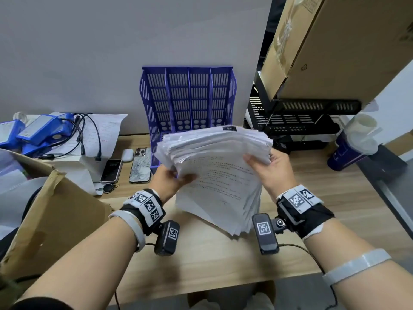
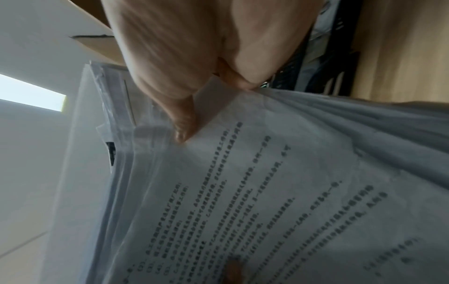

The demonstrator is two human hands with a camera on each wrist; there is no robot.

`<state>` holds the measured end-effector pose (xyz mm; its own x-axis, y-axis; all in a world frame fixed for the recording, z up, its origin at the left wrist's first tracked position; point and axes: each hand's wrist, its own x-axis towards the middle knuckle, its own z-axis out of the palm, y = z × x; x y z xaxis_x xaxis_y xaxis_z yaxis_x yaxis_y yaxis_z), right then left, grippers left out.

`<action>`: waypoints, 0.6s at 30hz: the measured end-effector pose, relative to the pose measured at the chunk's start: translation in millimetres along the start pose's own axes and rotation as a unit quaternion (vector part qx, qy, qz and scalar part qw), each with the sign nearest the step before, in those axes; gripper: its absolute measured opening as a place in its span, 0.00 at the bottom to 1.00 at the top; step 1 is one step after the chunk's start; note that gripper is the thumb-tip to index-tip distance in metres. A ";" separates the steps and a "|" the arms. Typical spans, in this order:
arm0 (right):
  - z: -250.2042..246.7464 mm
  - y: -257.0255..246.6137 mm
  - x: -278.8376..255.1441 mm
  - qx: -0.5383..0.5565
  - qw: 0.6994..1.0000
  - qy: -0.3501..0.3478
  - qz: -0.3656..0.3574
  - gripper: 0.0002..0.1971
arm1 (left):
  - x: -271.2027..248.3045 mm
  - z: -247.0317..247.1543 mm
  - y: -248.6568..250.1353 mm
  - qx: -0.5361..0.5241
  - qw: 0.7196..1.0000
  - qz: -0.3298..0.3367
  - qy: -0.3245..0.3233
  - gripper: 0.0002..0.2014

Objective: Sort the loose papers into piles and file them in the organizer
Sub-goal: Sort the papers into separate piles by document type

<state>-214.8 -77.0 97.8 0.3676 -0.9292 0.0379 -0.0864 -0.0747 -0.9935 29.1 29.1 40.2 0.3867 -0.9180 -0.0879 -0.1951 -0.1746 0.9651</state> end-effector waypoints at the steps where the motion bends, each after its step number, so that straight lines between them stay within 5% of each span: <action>1: 0.9 -9.9 0.2 0.021 1.000 0.000 -0.017 0.08 | -0.6 3.0 5.9 -0.025 0.999 0.016 0.024 0.23; 5: -1.3 -29.1 -0.8 0.090 0.994 0.004 -0.062 0.06 | -3.0 14.3 23.8 -0.086 0.989 0.079 0.092 0.22; 9: -4.4 -3.4 -9.2 0.013 1.000 -0.027 0.001 0.13 | -6.4 22.9 32.7 -0.101 0.980 0.018 0.169 0.16; 15: 2.7 4.8 -3.8 -0.003 0.998 0.060 -0.029 0.08 | -2.1 26.0 63.0 -0.143 0.973 0.081 0.164 0.12; 18: 9.0 24.0 -10.8 -0.051 0.998 0.037 -0.009 0.08 | -14.3 36.6 43.8 -0.133 0.978 0.057 0.149 0.16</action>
<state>-212.5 -65.5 72.6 0.3008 -0.9513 0.0681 -0.1759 -0.1255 -0.9764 -17.9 21.5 74.7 0.6300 -0.7740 0.0627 -0.0267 0.0591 0.9979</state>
